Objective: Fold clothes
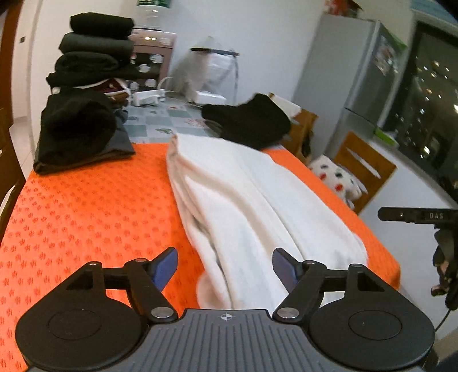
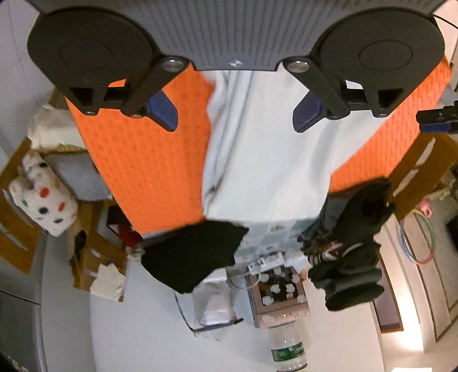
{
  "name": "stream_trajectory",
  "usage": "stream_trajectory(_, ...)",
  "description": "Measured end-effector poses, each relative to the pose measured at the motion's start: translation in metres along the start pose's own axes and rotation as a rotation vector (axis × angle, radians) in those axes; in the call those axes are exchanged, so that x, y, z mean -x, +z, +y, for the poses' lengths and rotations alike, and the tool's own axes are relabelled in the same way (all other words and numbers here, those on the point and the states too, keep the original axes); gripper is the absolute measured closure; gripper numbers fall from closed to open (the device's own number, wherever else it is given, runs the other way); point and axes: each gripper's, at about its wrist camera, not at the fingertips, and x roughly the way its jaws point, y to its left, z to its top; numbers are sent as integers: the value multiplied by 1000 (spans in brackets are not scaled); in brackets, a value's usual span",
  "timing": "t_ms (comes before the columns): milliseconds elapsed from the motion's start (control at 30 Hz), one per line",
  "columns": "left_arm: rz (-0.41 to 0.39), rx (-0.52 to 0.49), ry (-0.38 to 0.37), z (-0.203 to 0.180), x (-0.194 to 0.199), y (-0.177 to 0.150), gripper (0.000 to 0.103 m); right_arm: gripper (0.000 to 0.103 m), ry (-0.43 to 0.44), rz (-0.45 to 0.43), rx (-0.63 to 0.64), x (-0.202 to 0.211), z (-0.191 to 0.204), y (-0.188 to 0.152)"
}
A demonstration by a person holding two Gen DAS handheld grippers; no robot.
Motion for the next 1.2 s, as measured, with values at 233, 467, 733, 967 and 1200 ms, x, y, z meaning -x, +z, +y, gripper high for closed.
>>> stream_trajectory(233, 0, 34, 37, -16, -9, -16, 46, 12, -37, 40, -33, 39, 16, -49)
stream_trajectory(467, -9, 28, 80, -32, -47, 3, 64, 11, -52, 60, -26, 56, 30, -71)
stream_trajectory(733, 35, -37, 200, -35, -85, 7, 97, 11, -62, 56, -30, 63, 26, -72)
stream_trajectory(967, 29, 83, 211, -13, -63, 6, 98, 11, -61, 48, -51, 63, 18, -71)
stream_trajectory(1200, -25, 258, 142, 16, -44, -8, 89, 11, -53, 59, -49, 61, 18, -77)
